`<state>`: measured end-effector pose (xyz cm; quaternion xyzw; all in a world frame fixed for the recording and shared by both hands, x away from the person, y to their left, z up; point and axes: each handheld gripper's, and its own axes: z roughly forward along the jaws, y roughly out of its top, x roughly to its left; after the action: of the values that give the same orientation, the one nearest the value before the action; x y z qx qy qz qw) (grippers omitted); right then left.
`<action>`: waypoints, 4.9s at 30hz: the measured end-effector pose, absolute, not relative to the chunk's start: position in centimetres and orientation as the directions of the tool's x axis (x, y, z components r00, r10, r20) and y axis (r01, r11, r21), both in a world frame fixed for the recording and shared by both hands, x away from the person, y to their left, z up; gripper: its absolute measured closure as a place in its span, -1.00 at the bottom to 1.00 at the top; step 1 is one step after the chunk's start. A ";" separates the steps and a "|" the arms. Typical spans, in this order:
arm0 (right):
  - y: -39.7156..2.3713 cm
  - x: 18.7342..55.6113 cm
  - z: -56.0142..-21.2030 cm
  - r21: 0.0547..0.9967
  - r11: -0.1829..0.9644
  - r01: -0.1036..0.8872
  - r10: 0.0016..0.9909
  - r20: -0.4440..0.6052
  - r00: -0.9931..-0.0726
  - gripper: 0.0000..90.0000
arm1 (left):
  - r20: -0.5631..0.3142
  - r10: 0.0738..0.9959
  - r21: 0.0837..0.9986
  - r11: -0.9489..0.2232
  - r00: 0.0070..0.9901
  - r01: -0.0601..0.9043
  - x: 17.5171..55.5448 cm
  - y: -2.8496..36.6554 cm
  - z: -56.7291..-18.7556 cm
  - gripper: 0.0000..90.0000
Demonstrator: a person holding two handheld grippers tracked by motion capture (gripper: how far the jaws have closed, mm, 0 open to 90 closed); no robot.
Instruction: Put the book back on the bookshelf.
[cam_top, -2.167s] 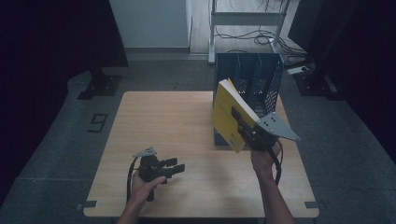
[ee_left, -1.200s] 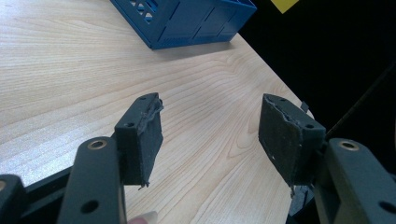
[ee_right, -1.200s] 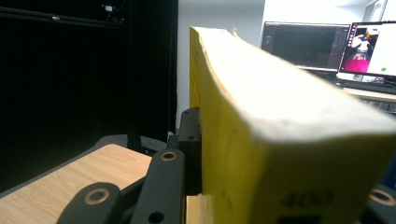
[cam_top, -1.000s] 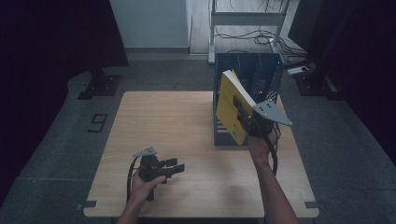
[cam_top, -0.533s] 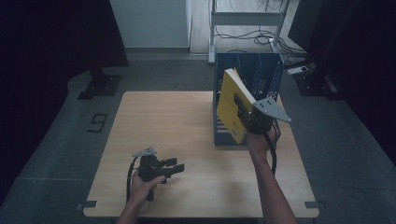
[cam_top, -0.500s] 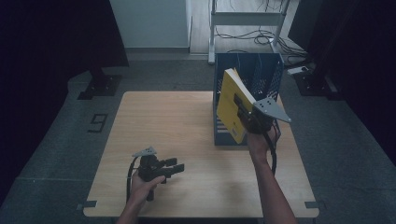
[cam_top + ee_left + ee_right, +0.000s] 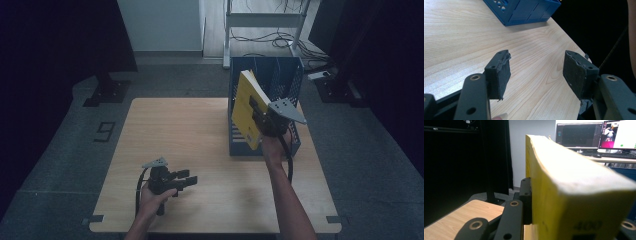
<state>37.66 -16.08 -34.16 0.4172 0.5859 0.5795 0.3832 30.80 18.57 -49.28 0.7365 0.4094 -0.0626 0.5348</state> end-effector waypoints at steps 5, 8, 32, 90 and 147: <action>-15.9 38.3 -34.1 0.999 -0.015 0.049 0.935 0.032 -0.352 0.66 | -0.523 0.537 0.738 -0.103 0.662 0.667 30.8 18.6 -49.3 -0.15; -15.7 38.8 -34.3 0.999 -0.010 0.054 0.938 0.028 -0.344 0.66 | -0.524 0.537 0.737 -0.105 0.661 0.668 30.8 18.6 -49.3 -0.15; -15.5 42.2 -35.5 0.995 -0.010 0.098 0.954 0.039 -0.297 0.66 | -0.527 0.535 0.736 -0.101 0.660 0.670 30.8 18.7 -49.3 -0.16; -13.3 48.3 -39.6 0.981 0.044 0.190 0.975 0.000 -0.223 0.66 | -0.526 0.540 0.729 -0.112 0.657 0.675 31.1 18.7 -49.7 -0.15; -13.7 48.8 -42.1 0.935 0.107 0.339 0.960 -0.008 -0.281 0.56 | -0.519 0.542 0.751 -0.082 0.661 0.656 30.8 18.8 -49.2 -0.14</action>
<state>48.83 -13.69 -42.07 0.4917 0.6600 0.4526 0.3431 30.77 18.82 -49.19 0.7335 0.4080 -0.0527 0.5410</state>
